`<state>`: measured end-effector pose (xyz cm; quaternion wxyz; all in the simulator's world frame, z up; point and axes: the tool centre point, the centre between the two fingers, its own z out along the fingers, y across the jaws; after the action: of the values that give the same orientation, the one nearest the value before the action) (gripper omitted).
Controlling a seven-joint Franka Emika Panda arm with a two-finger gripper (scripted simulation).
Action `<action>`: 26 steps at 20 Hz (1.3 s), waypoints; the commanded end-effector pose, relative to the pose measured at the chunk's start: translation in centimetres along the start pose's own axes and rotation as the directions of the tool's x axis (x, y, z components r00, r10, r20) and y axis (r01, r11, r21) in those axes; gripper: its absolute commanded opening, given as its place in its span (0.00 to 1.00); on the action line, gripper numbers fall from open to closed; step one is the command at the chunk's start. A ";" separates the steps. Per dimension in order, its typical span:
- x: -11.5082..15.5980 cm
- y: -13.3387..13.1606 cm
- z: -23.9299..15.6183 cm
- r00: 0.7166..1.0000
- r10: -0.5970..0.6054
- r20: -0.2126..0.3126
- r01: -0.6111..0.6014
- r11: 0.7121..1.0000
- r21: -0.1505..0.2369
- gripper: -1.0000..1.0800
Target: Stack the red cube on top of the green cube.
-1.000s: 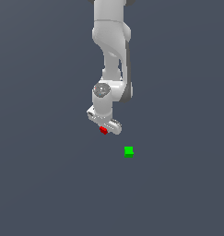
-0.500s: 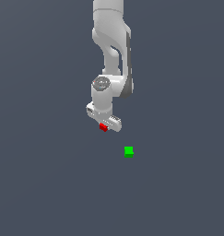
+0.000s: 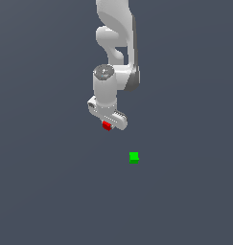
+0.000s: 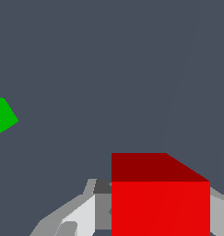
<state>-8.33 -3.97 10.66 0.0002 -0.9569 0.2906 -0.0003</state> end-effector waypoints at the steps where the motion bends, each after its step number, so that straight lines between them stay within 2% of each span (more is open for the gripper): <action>1: 0.0 0.0 -0.9 1.000 0.000 0.000 0.000 1.000 -0.001 0.00; 14: 0.2 -0.8 -1.1 1.000 -0.001 0.000 0.001 1.000 -0.001 0.00; 20: 0.8 -3.2 -0.3 1.000 0.000 0.000 0.000 1.000 0.000 0.00; 26: 1.7 -7.2 1.1 1.000 0.000 0.001 0.000 1.000 0.000 0.00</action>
<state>-3.76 0.30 9.94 0.0004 -0.9569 0.2905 0.0004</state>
